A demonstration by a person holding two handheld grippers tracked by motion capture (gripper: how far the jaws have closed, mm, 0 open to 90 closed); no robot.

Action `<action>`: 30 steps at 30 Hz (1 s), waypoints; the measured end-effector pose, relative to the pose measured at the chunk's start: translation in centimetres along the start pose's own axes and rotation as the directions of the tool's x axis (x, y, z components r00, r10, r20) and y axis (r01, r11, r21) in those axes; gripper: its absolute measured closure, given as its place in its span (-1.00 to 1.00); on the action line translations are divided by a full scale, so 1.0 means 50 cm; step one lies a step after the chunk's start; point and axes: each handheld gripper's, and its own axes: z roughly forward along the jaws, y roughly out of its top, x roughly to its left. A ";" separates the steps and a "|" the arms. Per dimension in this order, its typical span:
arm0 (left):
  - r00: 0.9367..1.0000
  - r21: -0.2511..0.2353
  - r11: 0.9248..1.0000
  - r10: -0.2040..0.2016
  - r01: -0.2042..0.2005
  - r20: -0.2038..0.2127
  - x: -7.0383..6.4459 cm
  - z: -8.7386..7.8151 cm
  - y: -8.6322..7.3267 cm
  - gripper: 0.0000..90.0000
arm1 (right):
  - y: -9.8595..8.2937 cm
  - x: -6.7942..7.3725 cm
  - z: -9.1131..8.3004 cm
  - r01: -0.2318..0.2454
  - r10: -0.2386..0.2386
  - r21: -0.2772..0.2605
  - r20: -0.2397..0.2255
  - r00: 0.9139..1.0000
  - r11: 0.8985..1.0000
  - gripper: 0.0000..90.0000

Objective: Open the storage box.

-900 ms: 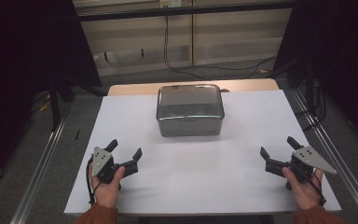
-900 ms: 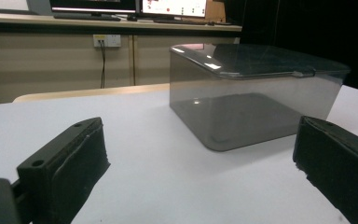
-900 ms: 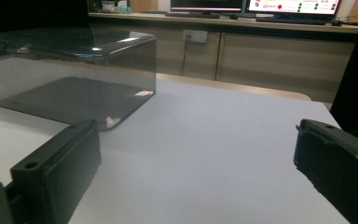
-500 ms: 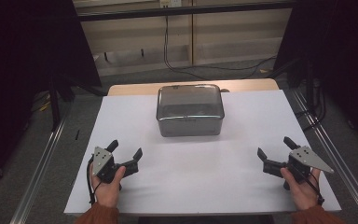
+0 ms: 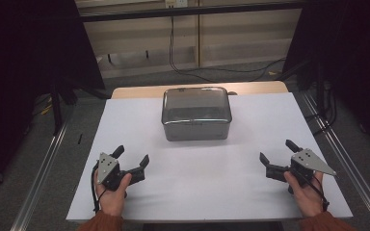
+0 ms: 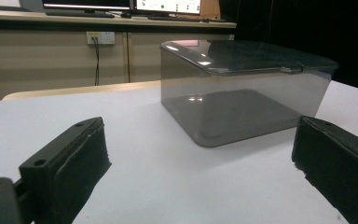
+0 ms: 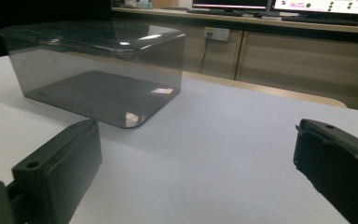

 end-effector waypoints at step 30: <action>1.000 0.017 1.000 0.006 -0.006 -0.002 0.000 0.004 -0.001 -0.93 | 0.032 0.082 0.084 0.029 -0.029 0.003 -0.133 0.991 1.000 -0.99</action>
